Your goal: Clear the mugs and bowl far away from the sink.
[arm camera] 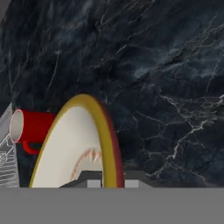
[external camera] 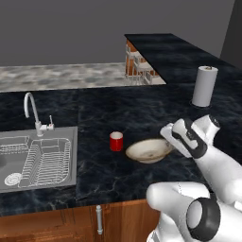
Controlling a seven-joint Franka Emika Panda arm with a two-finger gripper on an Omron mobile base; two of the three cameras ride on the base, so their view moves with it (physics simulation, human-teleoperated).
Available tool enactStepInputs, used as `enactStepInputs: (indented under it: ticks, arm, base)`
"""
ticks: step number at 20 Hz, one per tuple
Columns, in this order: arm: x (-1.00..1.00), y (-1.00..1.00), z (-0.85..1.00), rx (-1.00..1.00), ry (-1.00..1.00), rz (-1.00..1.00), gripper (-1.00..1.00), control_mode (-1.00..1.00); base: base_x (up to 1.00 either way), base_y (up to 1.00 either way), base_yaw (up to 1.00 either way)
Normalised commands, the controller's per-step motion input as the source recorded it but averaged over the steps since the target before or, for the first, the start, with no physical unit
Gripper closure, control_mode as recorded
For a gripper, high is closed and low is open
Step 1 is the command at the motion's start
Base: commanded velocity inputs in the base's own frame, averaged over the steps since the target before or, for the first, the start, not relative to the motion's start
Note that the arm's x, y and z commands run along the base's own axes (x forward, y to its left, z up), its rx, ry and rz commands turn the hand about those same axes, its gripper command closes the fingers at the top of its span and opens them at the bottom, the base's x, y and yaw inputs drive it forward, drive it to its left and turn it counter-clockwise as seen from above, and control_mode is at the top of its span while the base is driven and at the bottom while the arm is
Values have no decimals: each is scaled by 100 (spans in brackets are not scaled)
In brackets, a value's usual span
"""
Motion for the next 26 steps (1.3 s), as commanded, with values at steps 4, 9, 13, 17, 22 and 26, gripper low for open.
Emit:
enactStepInputs:
  ticks: [4, 9, 13, 17, 22, 26]
  arm:
    - [-29, 0, 83, -2, -42, 0, 100, -100]
    - [-45, 0, 67, 0, -38, 0, 100, -100]
    - [-47, 1, 41, 0, -22, 0, 100, -100]
    - [-34, 0, 24, 0, -8, 0, 100, -100]
    - [-14, 0, 0, 0, -1, 0, 100, -100]
    - [0, 0, 0, 0, 0, 0, 100, -100]
  base:
    - [0, 0, 0]
    - [0, 0, 0]
    - [0, 0, 0]
    - [0, 0, 0]
    - [0, 0, 0]
    - [0, 0, 0]
